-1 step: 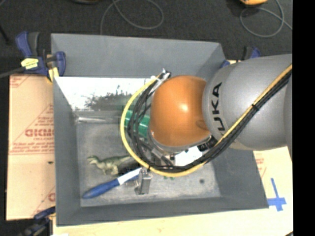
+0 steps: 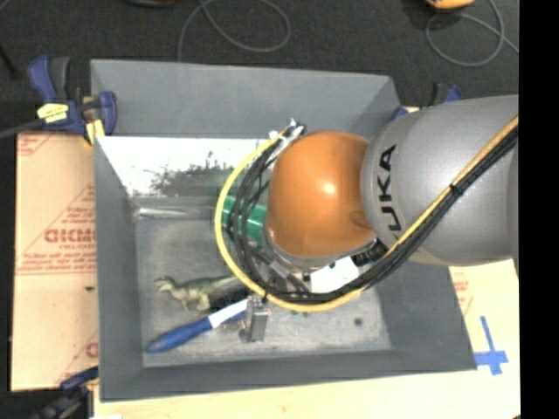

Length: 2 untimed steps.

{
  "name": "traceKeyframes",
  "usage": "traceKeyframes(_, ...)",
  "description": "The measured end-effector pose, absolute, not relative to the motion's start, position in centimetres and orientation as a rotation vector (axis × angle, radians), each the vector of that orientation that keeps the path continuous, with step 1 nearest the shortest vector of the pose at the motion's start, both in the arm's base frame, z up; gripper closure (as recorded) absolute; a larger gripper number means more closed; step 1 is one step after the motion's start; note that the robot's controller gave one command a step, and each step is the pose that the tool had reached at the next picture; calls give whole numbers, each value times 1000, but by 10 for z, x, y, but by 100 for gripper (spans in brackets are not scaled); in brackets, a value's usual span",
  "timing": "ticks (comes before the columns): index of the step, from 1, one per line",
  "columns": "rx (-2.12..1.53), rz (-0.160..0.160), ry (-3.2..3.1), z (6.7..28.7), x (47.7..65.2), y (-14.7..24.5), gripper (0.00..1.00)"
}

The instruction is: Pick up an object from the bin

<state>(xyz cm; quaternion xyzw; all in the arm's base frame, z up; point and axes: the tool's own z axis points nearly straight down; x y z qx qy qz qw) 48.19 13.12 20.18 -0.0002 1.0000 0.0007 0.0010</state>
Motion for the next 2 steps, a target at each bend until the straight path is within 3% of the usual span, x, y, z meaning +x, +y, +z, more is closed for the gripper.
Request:
traceKeyframes(1,-76,1,3132,137,501,111,0)
traceKeyframes(2,-302,0,3123,72,543,97,0)
